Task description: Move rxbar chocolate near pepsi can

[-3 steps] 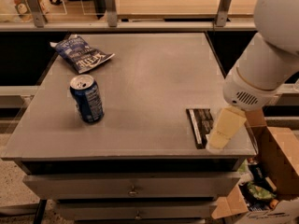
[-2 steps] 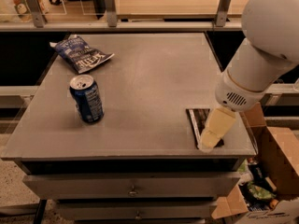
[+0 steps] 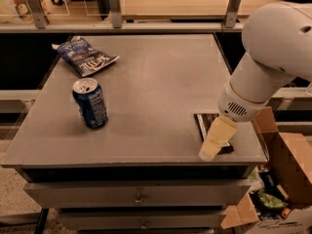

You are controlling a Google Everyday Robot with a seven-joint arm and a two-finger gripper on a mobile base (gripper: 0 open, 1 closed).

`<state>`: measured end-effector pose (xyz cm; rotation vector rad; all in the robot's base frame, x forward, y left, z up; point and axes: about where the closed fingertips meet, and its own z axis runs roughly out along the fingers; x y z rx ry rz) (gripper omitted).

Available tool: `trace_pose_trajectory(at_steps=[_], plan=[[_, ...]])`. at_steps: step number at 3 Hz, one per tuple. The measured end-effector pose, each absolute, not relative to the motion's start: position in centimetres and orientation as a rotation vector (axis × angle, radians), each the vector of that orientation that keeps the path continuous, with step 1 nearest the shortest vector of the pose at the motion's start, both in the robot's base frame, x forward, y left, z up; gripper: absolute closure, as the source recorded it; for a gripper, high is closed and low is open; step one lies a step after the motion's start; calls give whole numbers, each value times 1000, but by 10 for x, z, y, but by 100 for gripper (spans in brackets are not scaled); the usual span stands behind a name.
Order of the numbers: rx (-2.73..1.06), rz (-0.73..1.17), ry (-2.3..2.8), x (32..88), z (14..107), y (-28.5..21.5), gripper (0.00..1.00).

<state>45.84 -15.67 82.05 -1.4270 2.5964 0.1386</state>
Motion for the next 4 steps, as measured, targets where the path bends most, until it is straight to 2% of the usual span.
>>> trace_pose_trajectory(at_steps=[1,2,4], plan=[[-1402,144,2598,459,812,-157,18],[-1383,137,2614,460,807,-156,43],[-1382,137,2615,460,820,-156,82]])
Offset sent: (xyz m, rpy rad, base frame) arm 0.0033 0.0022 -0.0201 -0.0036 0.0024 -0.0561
